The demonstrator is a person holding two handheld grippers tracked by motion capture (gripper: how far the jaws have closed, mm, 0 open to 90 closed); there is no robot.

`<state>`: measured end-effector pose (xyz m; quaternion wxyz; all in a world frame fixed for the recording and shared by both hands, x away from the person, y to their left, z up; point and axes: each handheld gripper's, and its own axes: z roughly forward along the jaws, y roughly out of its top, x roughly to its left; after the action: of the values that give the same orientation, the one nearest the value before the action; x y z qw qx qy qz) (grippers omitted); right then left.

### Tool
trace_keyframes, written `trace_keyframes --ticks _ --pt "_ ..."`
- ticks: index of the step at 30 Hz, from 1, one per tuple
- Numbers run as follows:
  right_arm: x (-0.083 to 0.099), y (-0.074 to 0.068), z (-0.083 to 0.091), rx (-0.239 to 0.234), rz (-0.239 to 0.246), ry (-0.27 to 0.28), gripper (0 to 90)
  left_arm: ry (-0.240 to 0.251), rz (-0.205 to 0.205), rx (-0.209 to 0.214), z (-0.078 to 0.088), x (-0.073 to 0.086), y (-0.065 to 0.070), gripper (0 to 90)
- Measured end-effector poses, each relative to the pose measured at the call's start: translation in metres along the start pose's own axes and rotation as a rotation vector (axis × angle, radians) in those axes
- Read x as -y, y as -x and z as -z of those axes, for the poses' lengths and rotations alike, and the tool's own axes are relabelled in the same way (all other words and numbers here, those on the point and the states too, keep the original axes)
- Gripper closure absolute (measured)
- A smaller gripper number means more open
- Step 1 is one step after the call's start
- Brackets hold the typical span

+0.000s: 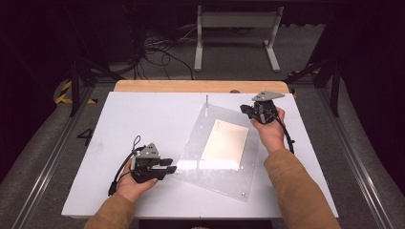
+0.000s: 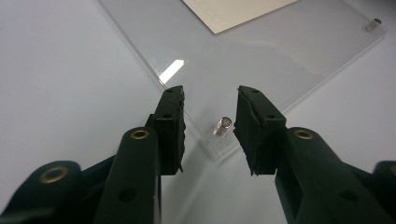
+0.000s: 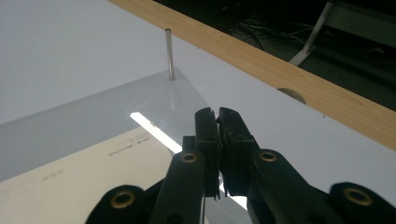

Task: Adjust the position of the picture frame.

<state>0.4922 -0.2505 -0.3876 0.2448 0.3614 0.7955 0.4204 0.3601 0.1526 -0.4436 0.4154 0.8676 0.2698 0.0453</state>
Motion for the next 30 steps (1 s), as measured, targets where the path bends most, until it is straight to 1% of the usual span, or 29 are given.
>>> trace_keyframes --ticks 1,2,3,4,5,6,10,12,13,14,15,17,19,21,22,23,24,25,26,29,30 --pt "0.002 -0.001 0.005 -0.022 -0.019 0.005 82.7 -0.006 -0.012 0.004 -0.002 0.0 0.001 60.2" --pt "0.002 -0.001 0.005 -0.022 -0.019 0.005 82.7 -0.015 -0.027 0.003 -0.004 -0.001 0.002 60.2" --pt "0.004 -0.002 0.012 -0.042 -0.024 0.026 81.0 -0.016 -0.036 0.004 -0.005 -0.002 0.003 58.9" --pt "0.006 -0.004 0.022 -0.07 -0.019 0.04 78.3 -0.019 -0.04 0.003 -0.006 -0.002 0.003 57.7" --pt "0.006 -0.004 0.022 -0.07 -0.019 0.04 78.3 -0.024 -0.051 0.006 -0.008 -0.003 0.004 57.7" --pt "0.008 -0.006 0.028 -0.087 -0.02 0.044 77.3 -0.031 -0.056 0.01 -0.009 -0.004 0.004 57.8" --pt "0.018 -0.013 0.047 -0.138 0.0 0.062 74.4 -0.065 -0.074 0.01 -0.015 -0.004 0.005 59.5" --pt "0.026 -0.018 0.059 -0.17 0.017 0.054 72.7 -0.078 -0.079 0.019 -0.017 -0.004 0.006 60.7" --pt "0.029 -0.02 0.062 -0.178 0.021 0.052 72.3 -0.078 -0.079 0.019 -0.017 -0.004 0.006 60.8" --pt "0.033 -0.022 0.065 -0.188 0.024 0.05 72.0 -0.089 -0.092 0.028 -0.018 -0.004 0.006 61.0" --pt "0.033 -0.022 0.065 -0.188 0.024 0.05 72.0 -0.089 -0.092 0.028 -0.018 -0.004 0.006 61.2" --pt "0.039 -0.025 0.071 -0.203 0.02 0.05 71.7 -0.096 -0.098 0.043 -0.02 -0.004 0.006 61.5" --pt "0.047 -0.027 0.077 -0.219 0.009 0.062 71.7 -0.095 -0.104 0.042 -0.021 -0.004 0.007 63.9" --pt "0.054 -0.029 0.083 -0.229 0.002 0.079 71.7 -0.093 -0.109 0.049 -0.022 -0.004 0.005 70.2" --pt "0.057 -0.03 0.086 -0.235 -0.002 0.086 71.7 -0.092 -0.107 0.045 -0.022 -0.004 0.005 74.1" --pt "0.057 -0.03 0.086 -0.235 -0.002 0.086 71.7 -0.092 -0.107 0.045 -0.022 -0.004 0.005 77.9" --pt "0.06 -0.031 0.088 -0.239 -0.007 0.091 71.8 -0.094 -0.104 0.043 -0.022 -0.004 0.006 77.9" --pt "0.064 -0.031 0.089 -0.24 -0.01 0.094 71.8 -0.091 -0.119 0.031 -0.022 -0.004 0.007 81.2" --pt "0.07 -0.031 0.092 -0.242 -0.02 0.098 71.8 -0.091 -0.123 0.03 -0.022 -0.003 0.007 82.6" --pt "0.079 -0.029 0.096 -0.238 -0.048 0.11 71.7 -0.089 -0.134 0.03 -0.022 -0.003 0.008 83.0" --pt "0.079 -0.029 0.096 -0.238 -0.048 0.11 71.7 -0.091 -0.135 0.03 -0.022 -0.003 0.008 83.0"
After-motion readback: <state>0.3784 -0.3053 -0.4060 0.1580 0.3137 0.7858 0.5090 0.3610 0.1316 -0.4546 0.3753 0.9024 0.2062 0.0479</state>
